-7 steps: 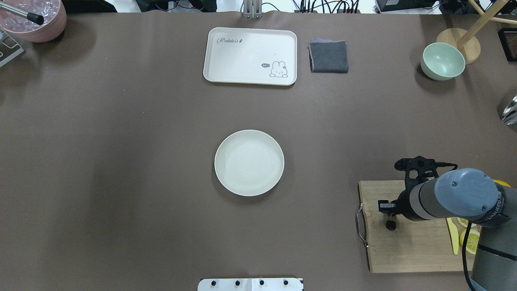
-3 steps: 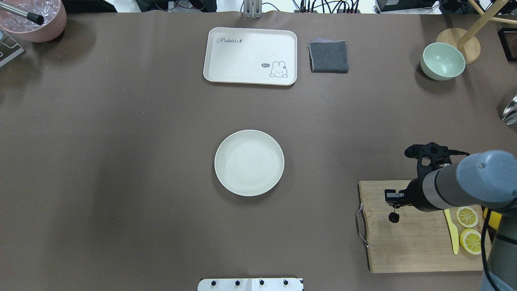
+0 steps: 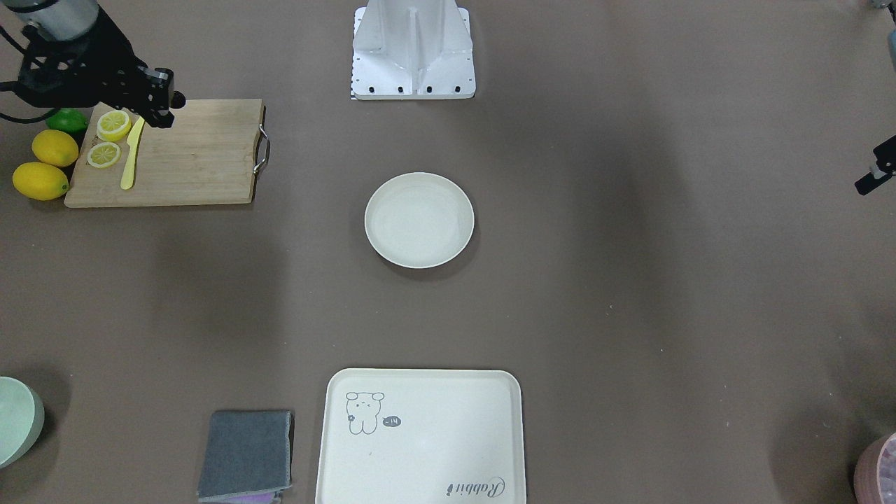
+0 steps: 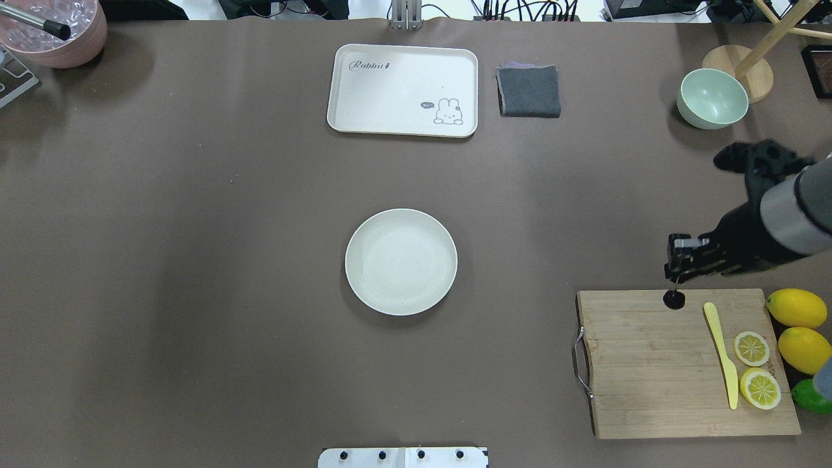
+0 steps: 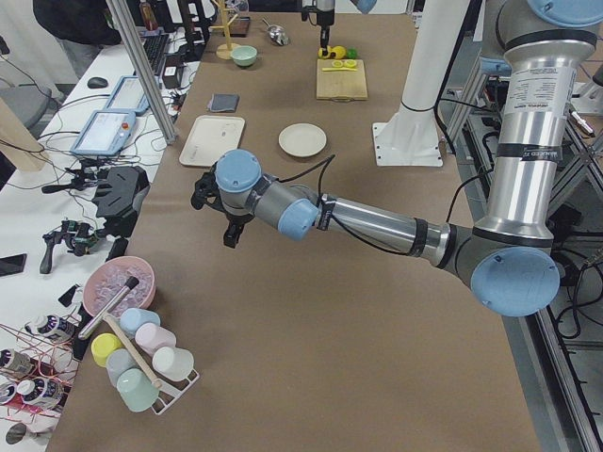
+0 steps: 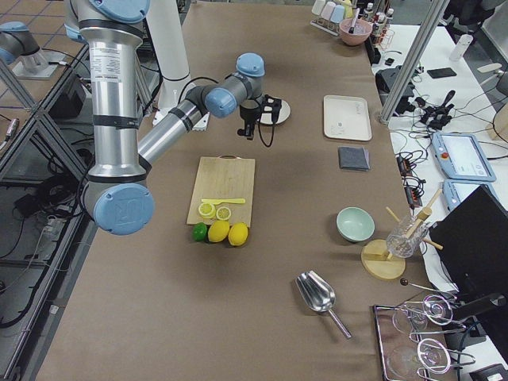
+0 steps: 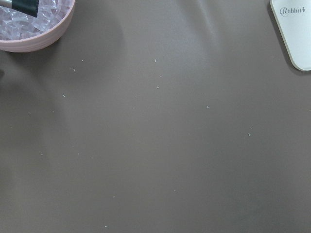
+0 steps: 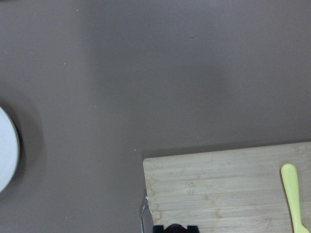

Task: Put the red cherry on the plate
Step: 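Lift the cherries and carry them with the right gripper over the plate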

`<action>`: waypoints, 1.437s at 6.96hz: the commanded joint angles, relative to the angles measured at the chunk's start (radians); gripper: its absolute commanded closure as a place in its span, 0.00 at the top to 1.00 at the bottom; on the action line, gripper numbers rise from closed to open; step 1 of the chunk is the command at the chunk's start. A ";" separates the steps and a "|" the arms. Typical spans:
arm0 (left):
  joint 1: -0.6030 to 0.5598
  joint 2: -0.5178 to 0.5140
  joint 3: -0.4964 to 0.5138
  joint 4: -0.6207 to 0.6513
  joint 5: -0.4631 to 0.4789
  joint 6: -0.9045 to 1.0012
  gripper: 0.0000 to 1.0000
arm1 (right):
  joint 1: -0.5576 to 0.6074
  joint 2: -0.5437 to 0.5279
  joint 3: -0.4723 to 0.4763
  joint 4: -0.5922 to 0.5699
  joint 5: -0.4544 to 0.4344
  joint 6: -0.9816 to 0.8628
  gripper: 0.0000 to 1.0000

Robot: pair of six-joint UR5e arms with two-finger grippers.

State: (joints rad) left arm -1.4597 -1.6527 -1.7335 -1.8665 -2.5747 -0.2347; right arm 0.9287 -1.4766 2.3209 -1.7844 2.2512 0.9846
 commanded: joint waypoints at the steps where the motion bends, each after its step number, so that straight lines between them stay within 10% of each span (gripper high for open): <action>1: 0.015 0.010 0.005 0.016 0.001 0.003 0.98 | 0.137 0.328 -0.042 -0.482 0.012 -0.297 0.00; 5: 0.016 0.031 0.043 0.023 0.083 0.000 0.98 | -0.064 0.896 -0.608 -0.471 -0.231 -0.319 0.00; 7: 0.015 -0.001 0.104 0.024 0.077 0.002 0.98 | -0.216 0.920 -0.800 -0.144 -0.312 -0.097 0.00; 10: 0.007 0.028 0.100 0.009 0.067 0.003 0.98 | -0.458 0.869 -0.833 -0.020 -0.488 0.116 0.00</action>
State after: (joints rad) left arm -1.4505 -1.6363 -1.6353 -1.8510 -2.5057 -0.2322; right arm 0.5844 -0.5802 1.4919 -1.8485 1.8589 0.9901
